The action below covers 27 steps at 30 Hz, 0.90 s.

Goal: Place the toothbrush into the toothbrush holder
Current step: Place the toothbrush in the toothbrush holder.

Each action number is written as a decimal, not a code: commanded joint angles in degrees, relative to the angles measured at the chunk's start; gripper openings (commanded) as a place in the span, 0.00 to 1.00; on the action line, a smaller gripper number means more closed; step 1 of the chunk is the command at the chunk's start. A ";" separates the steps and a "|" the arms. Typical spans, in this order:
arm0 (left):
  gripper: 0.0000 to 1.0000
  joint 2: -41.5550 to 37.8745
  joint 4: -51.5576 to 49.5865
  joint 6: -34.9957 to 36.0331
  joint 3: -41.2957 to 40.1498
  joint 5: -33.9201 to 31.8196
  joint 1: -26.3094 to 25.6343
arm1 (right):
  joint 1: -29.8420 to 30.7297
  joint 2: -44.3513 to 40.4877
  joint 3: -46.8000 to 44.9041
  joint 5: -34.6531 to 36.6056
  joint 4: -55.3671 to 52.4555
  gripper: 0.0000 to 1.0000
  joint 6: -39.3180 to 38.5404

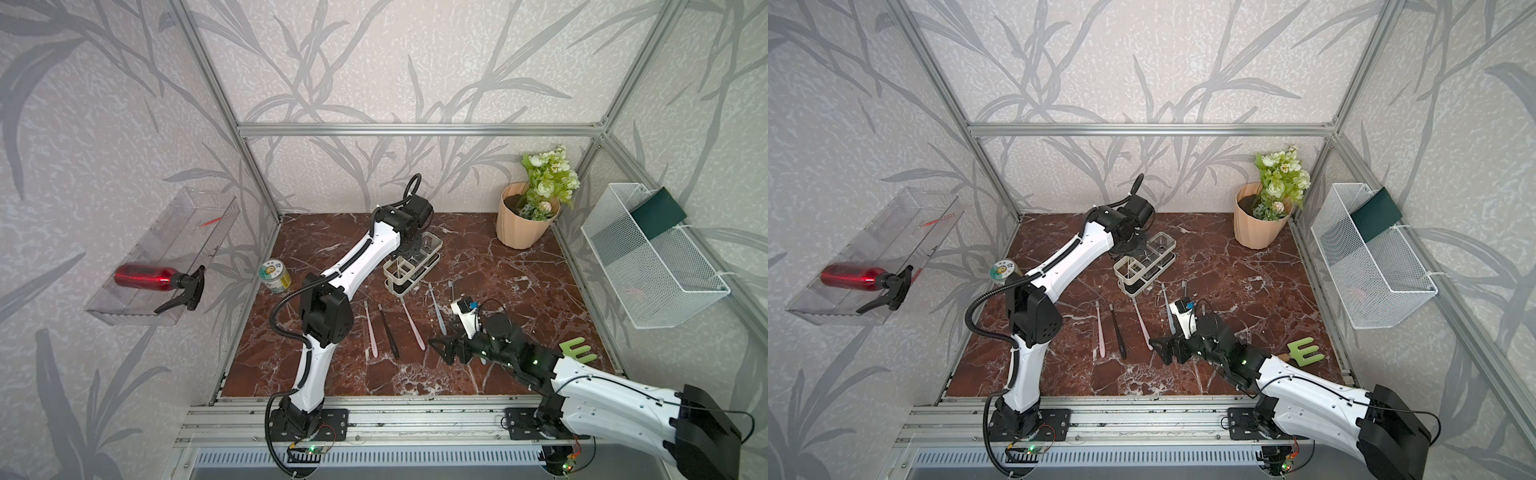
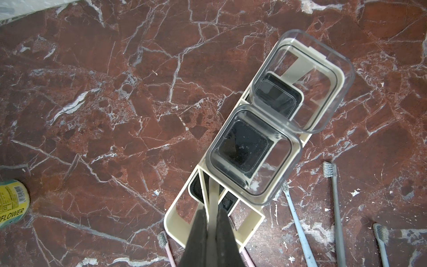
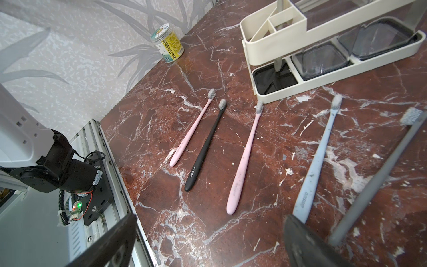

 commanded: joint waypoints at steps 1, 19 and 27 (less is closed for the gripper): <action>0.00 -1.98 1.28 -2.29 -0.57 -1.83 -0.25 | -0.01 0.54 -0.07 -0.79 1.65 0.98 0.21; 0.00 -1.76 0.94 -2.34 -2.85 -2.32 -0.21 | -0.01 1.49 0.02 -0.45 1.84 0.98 0.22; 0.39 -1.47 -0.41 -1.34 0.59 -2.23 -0.20 | -0.01 0.82 -0.24 0.96 1.66 0.98 -0.30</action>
